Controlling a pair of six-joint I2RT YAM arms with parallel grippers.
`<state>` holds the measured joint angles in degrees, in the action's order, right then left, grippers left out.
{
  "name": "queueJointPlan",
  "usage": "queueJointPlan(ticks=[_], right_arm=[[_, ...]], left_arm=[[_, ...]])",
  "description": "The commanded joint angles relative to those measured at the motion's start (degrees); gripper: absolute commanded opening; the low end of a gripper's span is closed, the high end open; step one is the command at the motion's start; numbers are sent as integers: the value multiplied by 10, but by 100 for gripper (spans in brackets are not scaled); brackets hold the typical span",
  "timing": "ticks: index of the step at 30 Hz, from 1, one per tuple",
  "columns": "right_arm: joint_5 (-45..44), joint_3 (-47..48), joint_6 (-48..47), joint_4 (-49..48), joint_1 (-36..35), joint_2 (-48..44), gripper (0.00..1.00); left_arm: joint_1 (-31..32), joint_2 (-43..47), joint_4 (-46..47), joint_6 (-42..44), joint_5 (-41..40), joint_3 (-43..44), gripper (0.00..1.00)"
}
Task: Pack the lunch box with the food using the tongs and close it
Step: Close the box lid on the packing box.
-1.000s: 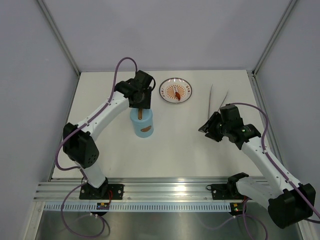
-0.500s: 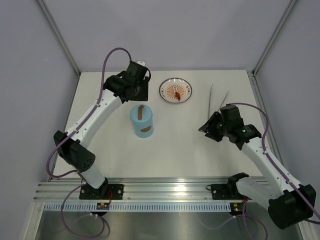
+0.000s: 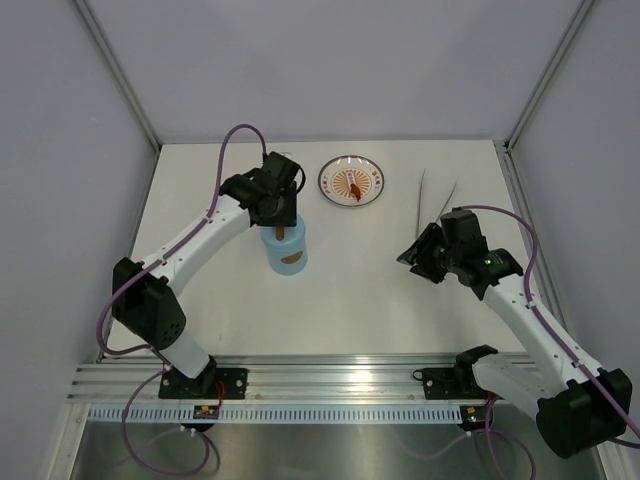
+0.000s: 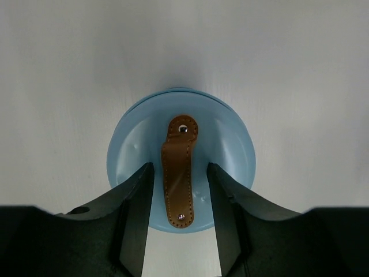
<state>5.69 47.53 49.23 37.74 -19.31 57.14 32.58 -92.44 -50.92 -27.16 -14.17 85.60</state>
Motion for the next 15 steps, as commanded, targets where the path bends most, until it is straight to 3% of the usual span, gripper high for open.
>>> queueJointPlan(ticks=[1, 8, 15], right_arm=[[7, 6, -4, -5, 5, -7, 52], [11, 2, 1, -13, 5, -9, 52], [9, 2, 2, -10, 4, -10, 52]], left_arm=[[0, -9, -15, -19, 25, -6, 45], [1, 24, -75, 11, -36, 130, 47], [0, 1, -81, 24, -50, 161, 49]])
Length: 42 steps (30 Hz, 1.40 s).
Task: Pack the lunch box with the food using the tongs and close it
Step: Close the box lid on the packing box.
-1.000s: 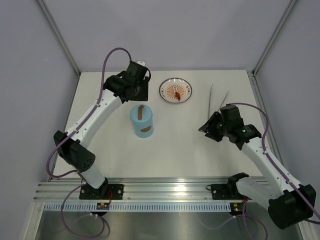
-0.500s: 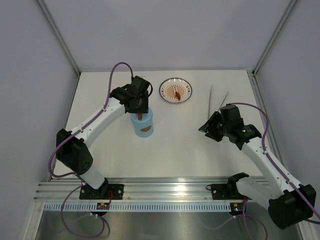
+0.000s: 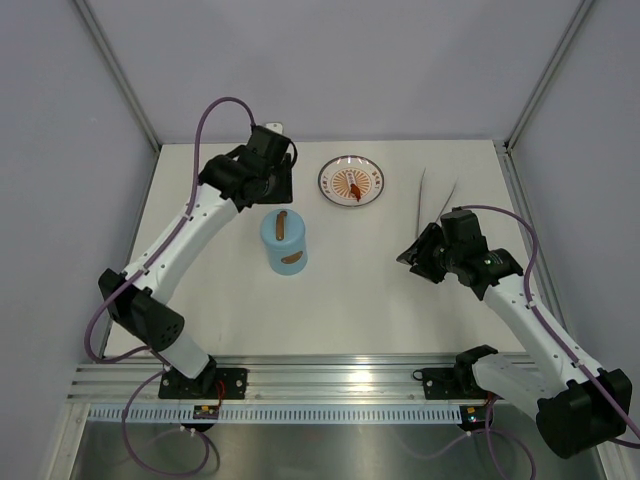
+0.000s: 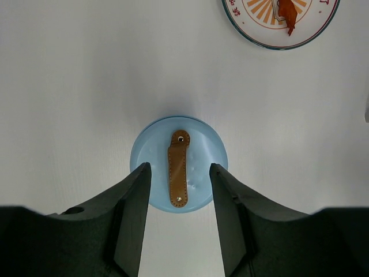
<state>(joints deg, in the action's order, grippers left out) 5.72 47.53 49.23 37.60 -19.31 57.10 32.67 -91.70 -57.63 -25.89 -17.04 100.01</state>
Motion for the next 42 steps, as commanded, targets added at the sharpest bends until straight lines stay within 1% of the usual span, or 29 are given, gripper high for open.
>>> queueJointPlan(ticks=[1, 6, 8, 10, 12, 15, 16, 20, 23, 26, 29, 32, 37, 41, 42], right_arm=[[8, 3, 2, -8, 5, -9, 52], [6, -1, 2, -5, 4, -15, 52], [6, -2, 2, -3, 4, -16, 52], [4, -2, 2, 2, 5, -20, 52], [-1, -2, 1, 5, 5, -23, 52], [-5, -3, 2, 10, 5, -31, 53], [-5, -6, 2, 9, 4, -31, 52], [2, -4, 3, 2, 5, -21, 52], [5, -2, 6, -4, 5, -17, 52], [2, 2, 3, -2, 5, -16, 52], [-1, 4, 2, -1, 5, -14, 52], [0, 5, 2, 0, 5, -10, 52], [-1, 6, 2, 5, 5, -15, 52], [-4, 6, 2, 12, 5, -23, 52], [-6, 6, 2, 14, 5, -26, 52]], left_arm=[[-1, -14, -14, 10, -21, 14, 49], [-1, -65, 36, -1, -6, -50, 49], [-2, -89, 52, -3, 23, -82, 48], [-1, -125, 48, -4, 50, -97, 48], [-1, -144, 31, -7, 56, -92, 45], [0, -118, 15, -1, 30, -70, 45], [0, -97, 3, 1, 20, -58, 46], [0, -66, -33, 15, -12, 32, 47], [1, -39, -38, 23, -19, 55, 47], [2, -8, -32, 22, -22, 56, 48], [3, 11, -16, 17, -22, 35, 48], [3, 6, 1, 6, -13, -3, 49], [2, -56, 40, -7, 10, -72, 49], [2, -110, 42, -13, 38, -96, 48], [2, -117, 37, -17, 41, -95, 47]])
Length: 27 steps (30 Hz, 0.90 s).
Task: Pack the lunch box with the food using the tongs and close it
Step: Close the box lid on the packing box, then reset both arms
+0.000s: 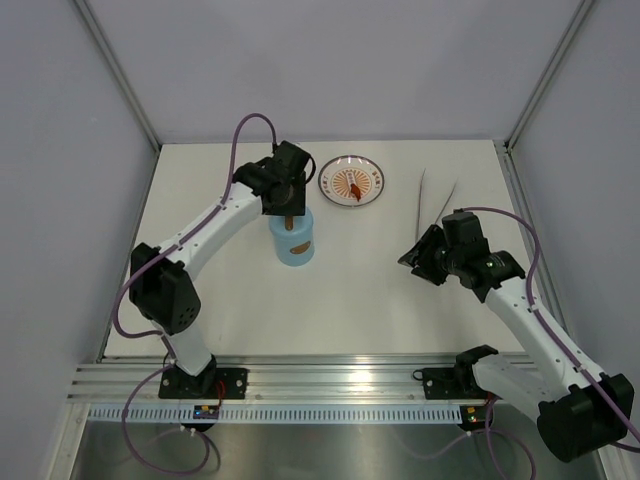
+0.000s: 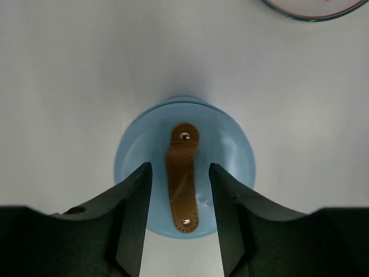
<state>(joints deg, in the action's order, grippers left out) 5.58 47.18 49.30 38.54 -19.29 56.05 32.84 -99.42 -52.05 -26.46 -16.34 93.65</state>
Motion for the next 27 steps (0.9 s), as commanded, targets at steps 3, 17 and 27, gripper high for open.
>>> queueJointPlan(ticks=[3, 17, 27], right_arm=[[-9, 9, 1, 9, 5, -20, 52], [-113, 88, -55, 78, 4, -10, 84], [-310, 187, -132, 174, 5, -12, 100]], left_arm=[[1, -25, -41, -18, 28, -11, 46], [5, 190, -42, 22, -31, 64, 52], [5, 375, 83, 56, -26, -121, 99]])
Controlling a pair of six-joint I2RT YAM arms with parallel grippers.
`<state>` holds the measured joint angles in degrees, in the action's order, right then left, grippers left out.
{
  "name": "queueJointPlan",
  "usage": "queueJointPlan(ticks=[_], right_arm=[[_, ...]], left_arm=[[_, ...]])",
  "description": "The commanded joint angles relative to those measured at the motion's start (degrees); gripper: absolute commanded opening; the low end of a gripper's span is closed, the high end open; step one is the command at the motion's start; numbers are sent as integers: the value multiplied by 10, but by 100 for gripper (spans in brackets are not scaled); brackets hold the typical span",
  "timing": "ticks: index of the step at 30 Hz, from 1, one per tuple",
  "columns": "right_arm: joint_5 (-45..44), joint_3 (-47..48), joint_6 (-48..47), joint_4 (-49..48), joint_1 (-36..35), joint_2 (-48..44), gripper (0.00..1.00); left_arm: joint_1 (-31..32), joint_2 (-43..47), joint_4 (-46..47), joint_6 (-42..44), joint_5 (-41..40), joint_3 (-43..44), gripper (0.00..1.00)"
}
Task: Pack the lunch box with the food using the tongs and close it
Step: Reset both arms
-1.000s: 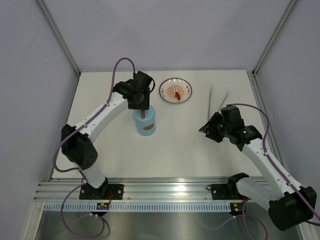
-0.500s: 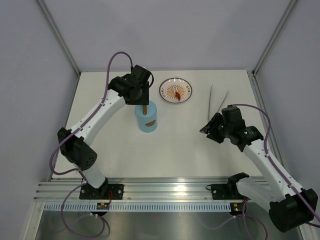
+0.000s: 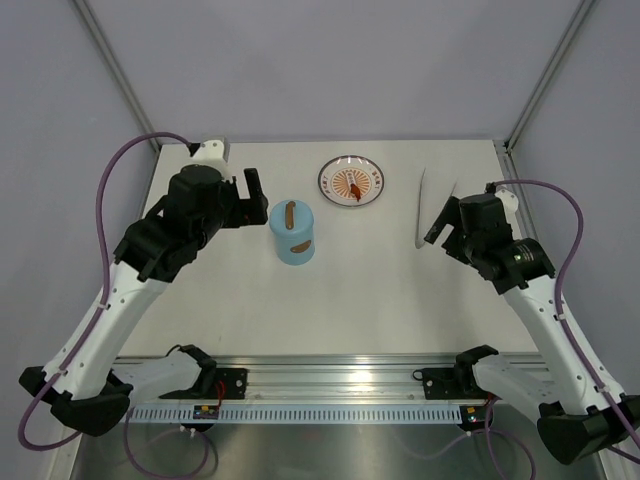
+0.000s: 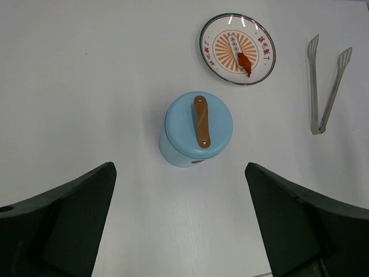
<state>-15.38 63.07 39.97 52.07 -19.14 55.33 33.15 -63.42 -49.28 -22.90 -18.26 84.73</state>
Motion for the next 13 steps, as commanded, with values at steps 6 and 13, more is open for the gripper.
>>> queueJointPlan(ticks=[6, 13], right_arm=[[-149, 47, -53, 57, 3, -2, 100], [-153, 44, -48, 59, 3, -5, 100]], left_arm=[[1, 54, 59, 35, -26, -79, 99], [1, 43, 66, 25, -12, -91, 99]])
